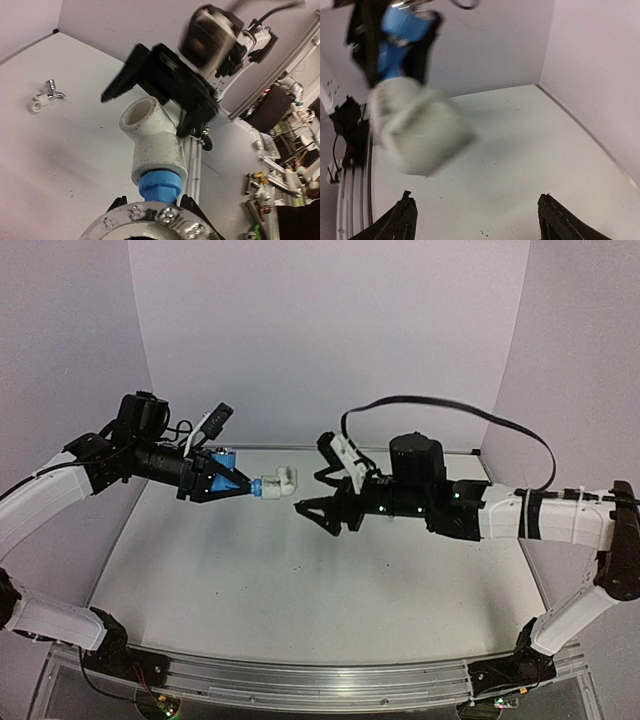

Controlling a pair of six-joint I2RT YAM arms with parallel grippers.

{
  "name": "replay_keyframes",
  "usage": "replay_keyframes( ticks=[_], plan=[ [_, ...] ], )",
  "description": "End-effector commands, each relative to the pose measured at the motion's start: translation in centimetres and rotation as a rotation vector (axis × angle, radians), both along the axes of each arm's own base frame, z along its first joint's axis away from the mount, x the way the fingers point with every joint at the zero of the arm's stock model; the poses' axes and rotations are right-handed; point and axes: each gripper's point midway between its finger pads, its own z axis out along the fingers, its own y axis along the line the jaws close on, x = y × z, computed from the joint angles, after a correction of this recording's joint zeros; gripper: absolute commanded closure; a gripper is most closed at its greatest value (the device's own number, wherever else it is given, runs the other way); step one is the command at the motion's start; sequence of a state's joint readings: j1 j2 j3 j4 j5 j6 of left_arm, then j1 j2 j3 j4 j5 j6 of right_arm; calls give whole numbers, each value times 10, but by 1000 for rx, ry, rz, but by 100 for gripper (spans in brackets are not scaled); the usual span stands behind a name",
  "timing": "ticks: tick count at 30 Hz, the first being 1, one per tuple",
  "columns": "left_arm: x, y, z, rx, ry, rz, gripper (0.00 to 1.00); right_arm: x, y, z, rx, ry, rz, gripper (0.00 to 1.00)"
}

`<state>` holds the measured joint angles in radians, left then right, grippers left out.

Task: Install the water faucets
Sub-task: Screw the adaptor onto the water faucet.

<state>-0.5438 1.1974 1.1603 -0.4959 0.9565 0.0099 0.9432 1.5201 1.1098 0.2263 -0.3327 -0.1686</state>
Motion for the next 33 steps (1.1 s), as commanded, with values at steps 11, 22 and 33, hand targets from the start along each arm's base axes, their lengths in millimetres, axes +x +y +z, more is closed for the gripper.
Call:
replay_keyframes(
  ticks=[11, 22, 33],
  plan=[
    [-19, -12, 44, -130, 197, -195, 100, -21, 7, 65, -84, -694, -17, 13],
    [-16, -15, 37, -122, 236, -201, 100, -42, 28, 69, -100, -797, 73, 17],
    [-19, -12, 44, -131, 181, -196, 100, -34, 43, 55, -135, -736, 59, 67]
  ],
)
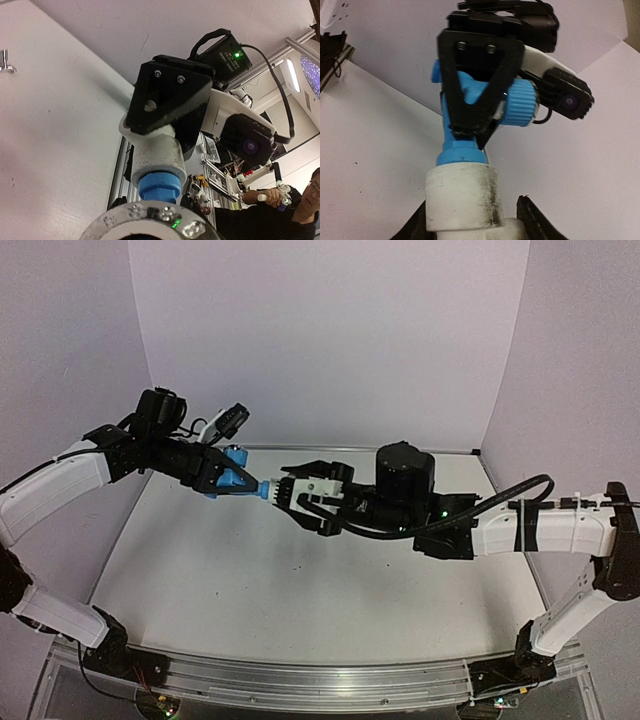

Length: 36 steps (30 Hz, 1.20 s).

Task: Install the water faucets
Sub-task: Screw the adaptor onto the water faucet.

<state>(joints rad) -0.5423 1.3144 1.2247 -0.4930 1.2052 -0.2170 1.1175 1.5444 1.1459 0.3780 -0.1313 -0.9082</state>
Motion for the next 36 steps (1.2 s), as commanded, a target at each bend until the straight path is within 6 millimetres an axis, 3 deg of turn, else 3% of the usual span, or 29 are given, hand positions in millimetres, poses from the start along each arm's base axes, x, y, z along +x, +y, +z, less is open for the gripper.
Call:
replay_keyframes(
  ticks=[1, 3, 6, 8, 13, 17, 23, 26, 28, 29, 31, 33, 36],
  plan=[
    [-6, 4, 36, -91, -175, -19, 100, 2, 4, 12, 48, 78, -16, 74],
    [-3, 6, 38, -90, -267, 15, 100, -3, 6, 9, 68, 175, 8, 85],
    [2, 12, 41, -82, -470, 76, 100, -14, 9, -4, 60, 407, 134, 92],
    [11, 16, 41, -53, -592, 133, 100, -20, 5, -13, 41, 655, 278, 94],
    [15, 23, 40, -9, -829, 183, 100, -15, 4, -6, 26, 1377, 512, 100],
    [16, 27, 35, 28, -922, 209, 100, -17, 14, -2, -19, 1714, 561, 100],
    [17, 26, 26, 39, -895, 211, 100, -4, 15, 8, 69, 1766, 500, 100],
    [19, 28, 25, 49, -872, 236, 100, 10, 11, -1, 116, 1768, 436, 100],
    [29, 30, 27, 71, -828, 316, 100, 21, 6, -13, 137, 1755, 377, 80],
    [38, 33, 25, 93, -797, 368, 100, 27, 2, -24, 144, 1731, 309, 65],
    [54, 36, 19, 134, -722, 456, 100, 46, -13, -48, 158, 1650, 104, 45],
    [71, 38, 4, 179, -618, 533, 100, 68, -36, -71, 148, 1497, -147, 33],
    [88, 33, -28, 223, -443, 572, 100, 95, -88, -91, 128, 1273, -490, 24]
  ],
)
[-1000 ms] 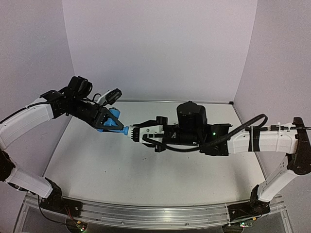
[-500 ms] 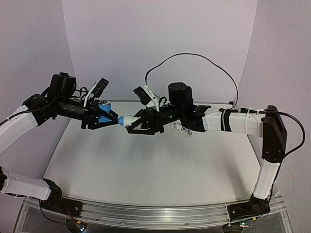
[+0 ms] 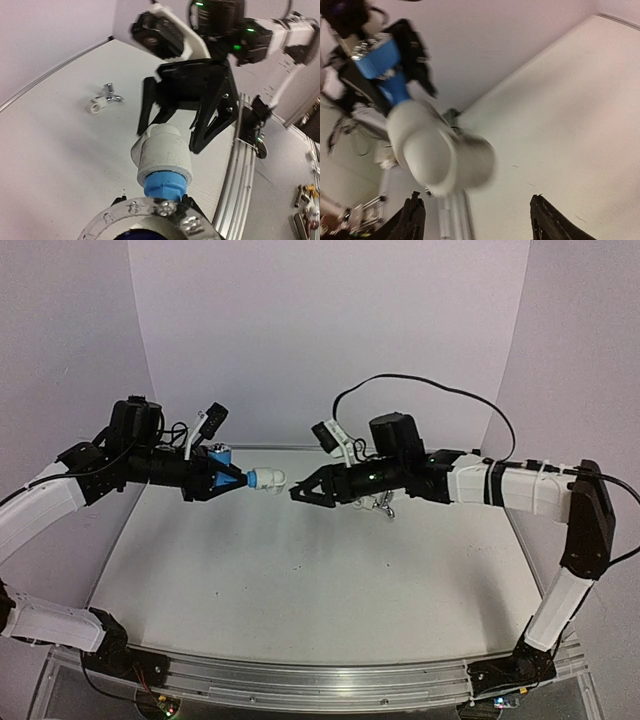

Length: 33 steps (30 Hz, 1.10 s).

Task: Install the water faucets
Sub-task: Screw the adaptor onto the water faucet, then place the faucet with the adapter installed at the center of the board.

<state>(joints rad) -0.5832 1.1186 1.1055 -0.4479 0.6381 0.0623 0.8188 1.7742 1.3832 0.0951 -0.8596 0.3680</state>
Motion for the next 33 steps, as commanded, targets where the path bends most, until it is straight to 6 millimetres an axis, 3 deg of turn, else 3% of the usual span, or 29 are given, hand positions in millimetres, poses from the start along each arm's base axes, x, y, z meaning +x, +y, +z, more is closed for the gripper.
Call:
replay_keyframes(
  ticks=[1, 3, 6, 10, 18, 21, 23, 25, 26, 28, 30, 33],
  plan=[
    [52, 2, -21, -23, 107, 223, 100, 58, -100, -42, -452, -223, -495, 21],
    [62, -5, -39, -29, 189, 241, 100, 66, -135, -43, -554, -315, -619, 15],
    [79, -26, -67, -81, 342, 242, 100, 64, -162, -38, -609, -389, -682, 10],
    [97, -65, -90, -156, 550, 146, 100, 54, -175, -32, -603, -401, -693, 9],
    [155, -129, -176, -141, 864, 117, 92, 42, -196, -24, -580, -394, -747, 8],
    [164, -147, -187, -168, 919, 54, 88, 35, -200, -18, -558, -399, -745, 8],
    [169, -154, -194, -177, 943, 47, 78, 32, -205, -16, -550, -401, -756, 7],
    [174, -150, -204, -171, 936, 106, 62, 30, -208, -14, -543, -401, -763, 7],
    [178, -144, -207, -165, 910, 163, 52, 28, -209, -12, -536, -402, -765, 7],
    [182, -127, -210, -152, 863, 263, 22, 27, -210, -7, -521, -404, -773, 5],
    [185, -109, -211, -143, 824, 346, 4, 28, -213, 1, -506, -409, -801, 2],
    [180, -82, -199, -140, 770, 419, 0, 35, -225, 18, -491, -418, -894, 2]
  ],
)
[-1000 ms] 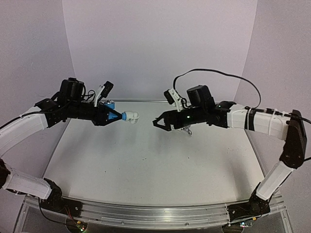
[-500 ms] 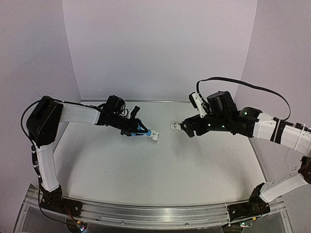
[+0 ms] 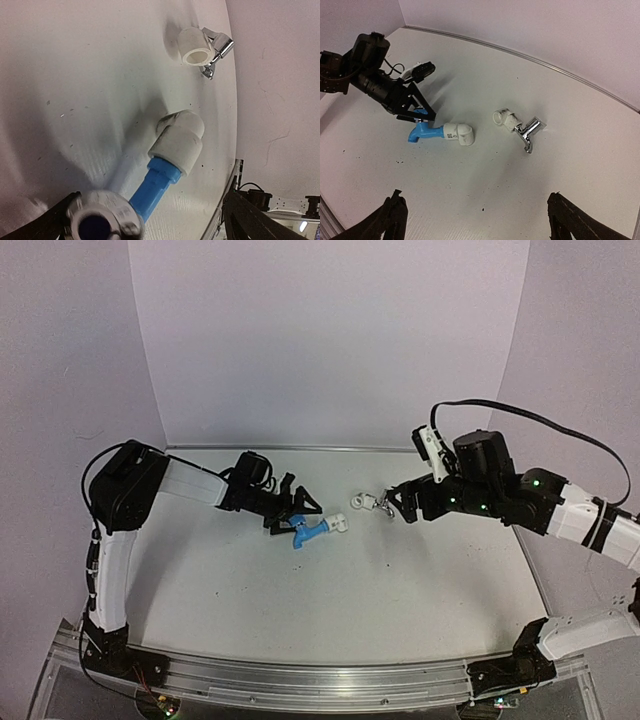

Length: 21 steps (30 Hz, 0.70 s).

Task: Install the water faucets
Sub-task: Place the faucet with the adapter installed at the center of the board, then reset both arms

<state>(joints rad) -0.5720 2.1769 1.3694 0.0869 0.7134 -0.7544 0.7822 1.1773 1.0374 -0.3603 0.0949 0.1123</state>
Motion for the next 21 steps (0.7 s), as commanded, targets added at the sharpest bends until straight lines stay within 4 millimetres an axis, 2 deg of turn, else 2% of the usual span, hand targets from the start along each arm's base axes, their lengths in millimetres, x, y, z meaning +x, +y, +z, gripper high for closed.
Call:
replay_keyframes(
  ticks=[1, 5, 7, 9, 11, 14, 16, 19, 21],
  plan=[
    [17, 42, 57, 52, -204, 155, 0, 9, -17, 36, 43, -92, -120, 2],
    [19, 103, 83, 327, -357, 303, 0, 8, -34, 71, 57, -182, -170, 2],
    [19, 134, 115, 443, -457, 375, 0, 5, -47, 92, 85, -235, -205, 2],
    [13, 163, 175, 485, -608, 463, 0, 1, -61, 116, 119, -296, -251, 2],
    [2, 180, 231, 477, -745, 514, 0, -4, -72, 137, 130, -353, -269, 2],
    [-28, 202, 324, 392, -954, 573, 0, -14, -89, 173, 170, -430, -301, 2],
    [-49, 216, 376, 345, -1068, 612, 0, -20, -99, 195, 213, -468, -321, 2],
    [-79, 236, 430, 286, -1185, 671, 0, -32, -106, 222, 275, -511, -306, 2],
    [-95, 246, 453, 256, -1236, 697, 0, -38, -109, 234, 302, -532, -297, 2]
  ],
)
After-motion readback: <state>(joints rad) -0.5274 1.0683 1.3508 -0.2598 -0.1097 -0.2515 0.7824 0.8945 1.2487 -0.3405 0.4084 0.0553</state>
